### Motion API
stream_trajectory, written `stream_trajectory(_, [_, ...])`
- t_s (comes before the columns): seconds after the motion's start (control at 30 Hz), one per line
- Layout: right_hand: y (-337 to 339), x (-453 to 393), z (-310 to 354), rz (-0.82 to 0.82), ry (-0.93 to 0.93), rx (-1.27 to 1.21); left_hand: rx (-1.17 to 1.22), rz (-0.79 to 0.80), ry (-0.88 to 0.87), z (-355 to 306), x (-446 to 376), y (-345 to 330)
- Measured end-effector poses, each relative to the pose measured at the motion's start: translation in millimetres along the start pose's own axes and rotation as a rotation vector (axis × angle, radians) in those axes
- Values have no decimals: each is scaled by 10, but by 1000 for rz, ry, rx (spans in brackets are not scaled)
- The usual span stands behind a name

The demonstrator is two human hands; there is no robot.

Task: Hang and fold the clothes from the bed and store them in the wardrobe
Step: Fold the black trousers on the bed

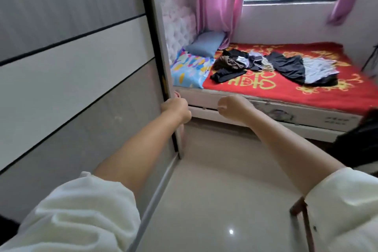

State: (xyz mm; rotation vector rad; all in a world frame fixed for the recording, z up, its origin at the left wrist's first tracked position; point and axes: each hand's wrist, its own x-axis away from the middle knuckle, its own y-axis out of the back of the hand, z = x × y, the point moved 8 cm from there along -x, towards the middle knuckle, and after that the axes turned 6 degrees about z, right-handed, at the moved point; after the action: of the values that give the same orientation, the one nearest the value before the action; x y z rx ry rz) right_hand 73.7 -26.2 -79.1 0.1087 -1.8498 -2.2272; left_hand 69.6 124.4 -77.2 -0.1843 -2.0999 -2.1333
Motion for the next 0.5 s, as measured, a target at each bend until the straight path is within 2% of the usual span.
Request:
stream_trajectory(0.2, [93, -644, -1151, 17, -135, -39, -34, 4, -168, -954, -1207, 98])
stream_trajectory(0.3, [310, -1272, -1717, 16, -191, -55, 10, 30, -247, -1377, -2039, 158])
stream_trajectory(0.5, [502, -2318, -2353, 63, -260, -120, 13, 104, -295, -1698, -3306, 256])
